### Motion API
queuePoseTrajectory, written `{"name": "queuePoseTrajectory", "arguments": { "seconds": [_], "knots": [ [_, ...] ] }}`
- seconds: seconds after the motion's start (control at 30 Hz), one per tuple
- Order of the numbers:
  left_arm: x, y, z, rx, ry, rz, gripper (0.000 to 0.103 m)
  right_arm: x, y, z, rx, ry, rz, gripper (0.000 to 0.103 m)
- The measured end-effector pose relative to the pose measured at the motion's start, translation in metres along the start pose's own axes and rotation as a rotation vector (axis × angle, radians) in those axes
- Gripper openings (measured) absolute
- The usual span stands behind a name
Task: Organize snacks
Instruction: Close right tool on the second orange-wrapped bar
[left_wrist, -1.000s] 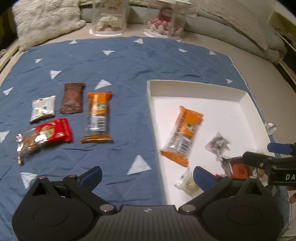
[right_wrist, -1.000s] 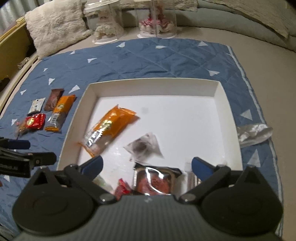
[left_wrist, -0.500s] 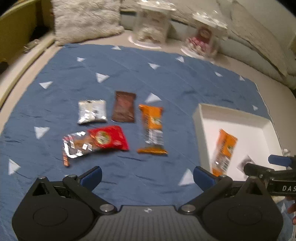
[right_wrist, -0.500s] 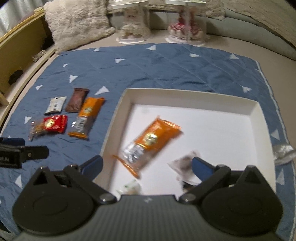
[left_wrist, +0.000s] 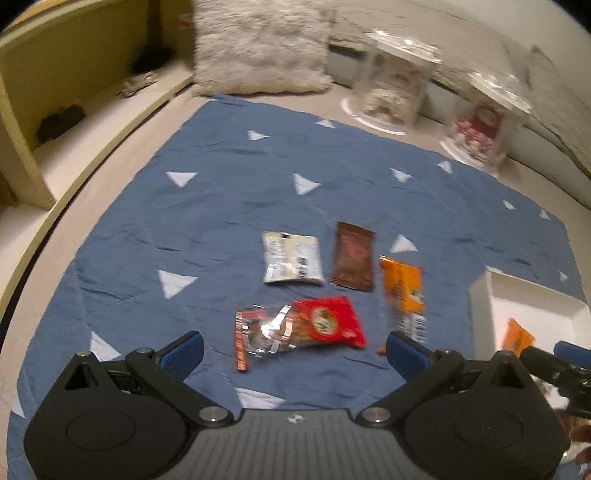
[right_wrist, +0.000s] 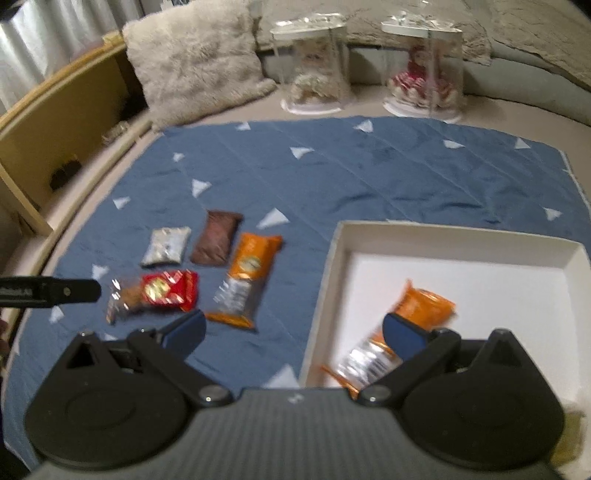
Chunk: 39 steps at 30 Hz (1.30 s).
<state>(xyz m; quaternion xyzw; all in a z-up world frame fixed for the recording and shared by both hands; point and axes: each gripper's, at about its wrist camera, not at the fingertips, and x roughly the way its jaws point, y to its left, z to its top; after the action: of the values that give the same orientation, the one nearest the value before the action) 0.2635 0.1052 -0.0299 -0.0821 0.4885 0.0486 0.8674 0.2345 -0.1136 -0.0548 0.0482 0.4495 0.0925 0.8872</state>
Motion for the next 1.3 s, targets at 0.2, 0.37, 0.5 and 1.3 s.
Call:
{"name": "queuePoseTrajectory", "arguments": {
  "seconds": [0.2, 0.37, 0.5, 1.3],
  "knots": [
    [0.017, 0.009, 0.007, 0.007, -0.01, -0.027, 0.103, 0.025, 0.008, 0.015, 0.098, -0.005, 0.061, 0.103],
    [0.034, 0.0, 0.013, 0.058, -0.054, -0.077, 0.103, 0.06, 0.017, 0.029, 0.119, 0.03, 0.079, 0.103],
    [0.052, -0.01, 0.015, 0.097, -0.044, -0.077, 0.103, 0.077, 0.021, 0.038, 0.115, 0.022, 0.073, 0.096],
    [0.091, -0.028, -0.002, 0.321, 0.102, -0.227, 0.103, 0.157, 0.033, 0.033, 0.072, 0.144, 0.027, 0.061]
  ]
}}
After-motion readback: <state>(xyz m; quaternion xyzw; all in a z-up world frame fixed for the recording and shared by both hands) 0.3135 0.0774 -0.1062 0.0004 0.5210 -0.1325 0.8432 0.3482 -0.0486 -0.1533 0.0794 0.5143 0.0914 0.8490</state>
